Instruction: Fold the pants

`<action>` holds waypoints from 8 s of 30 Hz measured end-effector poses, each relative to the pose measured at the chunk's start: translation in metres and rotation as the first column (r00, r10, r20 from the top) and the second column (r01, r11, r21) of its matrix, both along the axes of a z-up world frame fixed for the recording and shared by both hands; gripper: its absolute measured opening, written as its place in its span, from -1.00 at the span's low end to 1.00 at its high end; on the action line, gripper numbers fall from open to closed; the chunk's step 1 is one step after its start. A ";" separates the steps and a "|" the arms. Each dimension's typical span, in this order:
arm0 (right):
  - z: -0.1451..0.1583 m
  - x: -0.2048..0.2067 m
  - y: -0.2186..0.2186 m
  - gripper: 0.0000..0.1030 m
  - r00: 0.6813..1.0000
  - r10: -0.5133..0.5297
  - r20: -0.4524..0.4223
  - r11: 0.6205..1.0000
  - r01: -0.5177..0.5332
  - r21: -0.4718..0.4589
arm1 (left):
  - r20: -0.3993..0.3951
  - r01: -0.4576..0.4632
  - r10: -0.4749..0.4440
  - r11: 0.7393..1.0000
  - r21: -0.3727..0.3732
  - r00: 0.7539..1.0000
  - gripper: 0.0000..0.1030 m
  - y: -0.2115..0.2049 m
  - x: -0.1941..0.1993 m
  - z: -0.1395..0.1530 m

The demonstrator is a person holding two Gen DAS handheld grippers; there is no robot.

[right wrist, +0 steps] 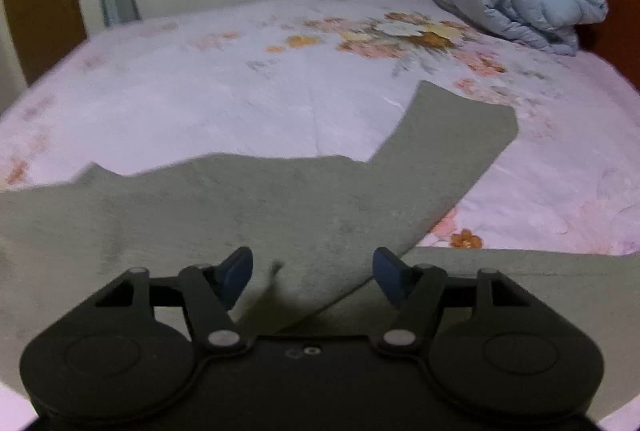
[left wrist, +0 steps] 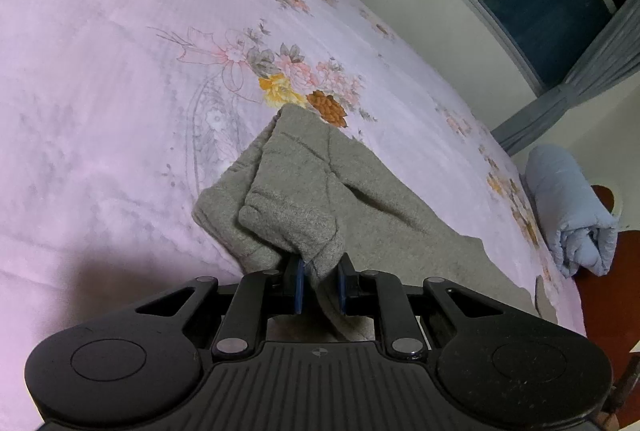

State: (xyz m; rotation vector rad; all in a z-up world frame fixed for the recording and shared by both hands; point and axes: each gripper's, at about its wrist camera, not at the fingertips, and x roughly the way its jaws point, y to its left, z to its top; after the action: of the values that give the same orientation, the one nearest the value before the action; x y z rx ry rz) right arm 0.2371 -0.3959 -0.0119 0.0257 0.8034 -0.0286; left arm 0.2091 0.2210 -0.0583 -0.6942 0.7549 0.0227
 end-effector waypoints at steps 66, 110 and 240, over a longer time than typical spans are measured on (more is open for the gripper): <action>-0.022 -0.144 -0.085 0.06 0.926 -0.354 0.129 0.909 0.308 0.282 | 0.020 -0.096 0.094 0.987 0.125 0.995 1.00 0.025 -0.033 0.012; -0.022 0.093 -0.081 -0.97 0.999 0.037 -0.027 0.979 -0.042 -0.200 | -0.101 0.274 -0.263 0.792 0.546 0.960 1.00 -0.352 0.020 -0.001; -0.055 -0.225 -0.299 -0.79 0.735 -0.677 -0.049 0.560 0.556 0.615 | -0.059 -0.138 0.162 0.946 0.293 0.985 -0.23 -0.039 0.014 0.007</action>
State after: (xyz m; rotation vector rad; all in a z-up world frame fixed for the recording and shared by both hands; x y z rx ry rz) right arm 0.0125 -0.6945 -0.0673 0.9231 0.5375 -0.4494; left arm 0.2230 0.1824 -0.0510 -0.4728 0.7576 0.2968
